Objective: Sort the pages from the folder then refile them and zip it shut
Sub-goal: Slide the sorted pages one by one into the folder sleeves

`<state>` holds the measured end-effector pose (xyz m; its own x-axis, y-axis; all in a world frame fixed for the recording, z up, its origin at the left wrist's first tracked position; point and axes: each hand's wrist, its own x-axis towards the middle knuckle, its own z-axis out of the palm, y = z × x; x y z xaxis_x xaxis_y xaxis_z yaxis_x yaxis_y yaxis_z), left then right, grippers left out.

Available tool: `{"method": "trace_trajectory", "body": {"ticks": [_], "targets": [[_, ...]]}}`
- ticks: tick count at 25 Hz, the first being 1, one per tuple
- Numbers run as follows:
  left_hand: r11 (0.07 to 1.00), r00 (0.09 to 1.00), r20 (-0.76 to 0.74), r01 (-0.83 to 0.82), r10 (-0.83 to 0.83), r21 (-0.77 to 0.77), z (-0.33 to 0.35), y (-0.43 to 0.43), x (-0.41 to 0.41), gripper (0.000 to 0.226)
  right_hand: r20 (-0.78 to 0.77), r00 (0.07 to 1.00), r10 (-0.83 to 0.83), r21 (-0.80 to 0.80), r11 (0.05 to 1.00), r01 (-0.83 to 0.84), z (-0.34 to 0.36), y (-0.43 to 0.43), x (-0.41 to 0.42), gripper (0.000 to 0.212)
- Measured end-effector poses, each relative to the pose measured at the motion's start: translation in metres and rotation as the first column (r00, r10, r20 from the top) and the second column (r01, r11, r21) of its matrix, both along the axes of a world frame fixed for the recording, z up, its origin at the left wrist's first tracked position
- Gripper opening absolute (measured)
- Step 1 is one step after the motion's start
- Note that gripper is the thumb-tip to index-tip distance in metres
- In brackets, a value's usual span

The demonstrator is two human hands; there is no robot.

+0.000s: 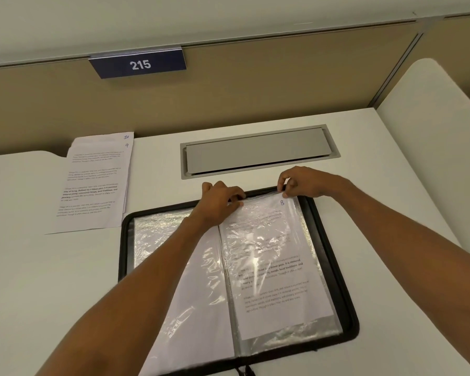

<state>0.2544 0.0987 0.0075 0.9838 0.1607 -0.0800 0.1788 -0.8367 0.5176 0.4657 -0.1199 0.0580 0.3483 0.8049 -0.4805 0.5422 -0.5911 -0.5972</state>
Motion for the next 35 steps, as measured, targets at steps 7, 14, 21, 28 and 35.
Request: {"method": "trace_trajectory", "body": {"ticks": [7, 14, 21, 28, 35], "targets": [[0.997, 0.990, -0.116, 0.074, -0.077, -0.024, 0.008, -0.008, 0.003, 0.010, 0.116, 0.989, 0.089, 0.010, 0.996, -0.091, 0.000, -0.001, -0.014, 0.010], [0.998, 0.984, -0.172, 0.057, -0.053, 0.019, 0.017, -0.016, 0.007, 0.011, 0.266, 0.964, 0.007, -0.099, 0.995, 0.020, 0.003, -0.004, -0.020, 0.015], [0.998, 0.997, -0.073, -0.001, 0.006, 0.067, 0.007, -0.028, -0.001, 0.047, 0.266, 0.937, -0.225, -0.143, 0.952, 0.270, -0.013, -0.015, -0.022, 0.022], [0.956, 0.936, 0.198, -0.294, 0.292, -0.018, -0.020, -0.054, -0.065, 0.031, 0.495, 0.723, -0.482, 0.422, 0.861, 0.284, -0.029, -0.010, -0.156, 0.023], [0.962, 0.979, 0.072, -0.203, 0.193, 0.184, -0.044, -0.068, -0.094, 0.052, 0.527, 0.812, -0.250, 0.191, 0.966, 0.173, -0.093, -0.025, -0.301, 0.058]]}}
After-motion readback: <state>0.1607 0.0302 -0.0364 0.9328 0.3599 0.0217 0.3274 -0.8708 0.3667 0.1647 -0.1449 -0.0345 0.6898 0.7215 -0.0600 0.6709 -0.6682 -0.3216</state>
